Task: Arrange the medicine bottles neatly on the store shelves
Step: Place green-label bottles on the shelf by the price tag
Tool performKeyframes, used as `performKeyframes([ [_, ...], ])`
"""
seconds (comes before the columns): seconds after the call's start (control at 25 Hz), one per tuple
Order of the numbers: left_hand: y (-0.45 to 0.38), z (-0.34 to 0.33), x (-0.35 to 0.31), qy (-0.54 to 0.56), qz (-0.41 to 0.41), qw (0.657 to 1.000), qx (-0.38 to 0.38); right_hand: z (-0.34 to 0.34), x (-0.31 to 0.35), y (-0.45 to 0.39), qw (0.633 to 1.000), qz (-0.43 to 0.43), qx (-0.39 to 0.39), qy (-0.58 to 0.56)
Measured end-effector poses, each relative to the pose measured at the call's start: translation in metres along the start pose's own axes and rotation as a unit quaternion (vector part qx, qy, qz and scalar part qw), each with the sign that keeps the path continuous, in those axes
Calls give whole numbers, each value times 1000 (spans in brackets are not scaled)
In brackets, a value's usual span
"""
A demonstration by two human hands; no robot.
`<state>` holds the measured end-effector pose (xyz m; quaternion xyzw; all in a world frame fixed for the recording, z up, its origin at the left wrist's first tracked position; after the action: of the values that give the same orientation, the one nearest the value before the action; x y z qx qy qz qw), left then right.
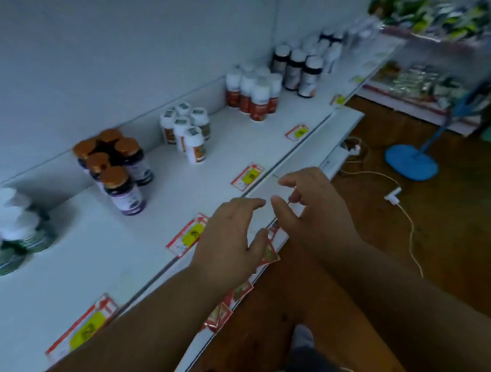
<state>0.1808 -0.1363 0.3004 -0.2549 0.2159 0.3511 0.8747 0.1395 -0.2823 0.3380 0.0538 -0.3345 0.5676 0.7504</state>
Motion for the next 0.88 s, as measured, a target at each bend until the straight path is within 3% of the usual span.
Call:
performKeyframes([
  [0.16,-74,-92,-67,11,-81,994,78,66,-115,-3,993,-101,-54,24],
  [0.36,-176,-190,-132,95,-51,988,112,138,-239,-49,984,-174,-37,26],
  [0.52,-259,-238,-182,100,-49,986,122,178,-314,-116,989,-147,-4,31],
  [0.72,-375,-305,-161,75,-28,991,111,166,-406,-221,986,-163,6,-31],
  [0.88,-497,-379,-133,82,-33,985,147,162,-501,-313,977,-214,12,-5],
])
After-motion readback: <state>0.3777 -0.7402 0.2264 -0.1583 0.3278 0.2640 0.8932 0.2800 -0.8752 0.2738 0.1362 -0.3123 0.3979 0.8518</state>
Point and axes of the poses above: each hand's wrist, its own y-axis away from the middle knuckle, its own z-axis out of the back of the hand, x = y × z, the point moved 4 cm from there along -y, towards the middle knuckle, and after that the axes turned 6 degrees about -z, right-handed, at the moved point
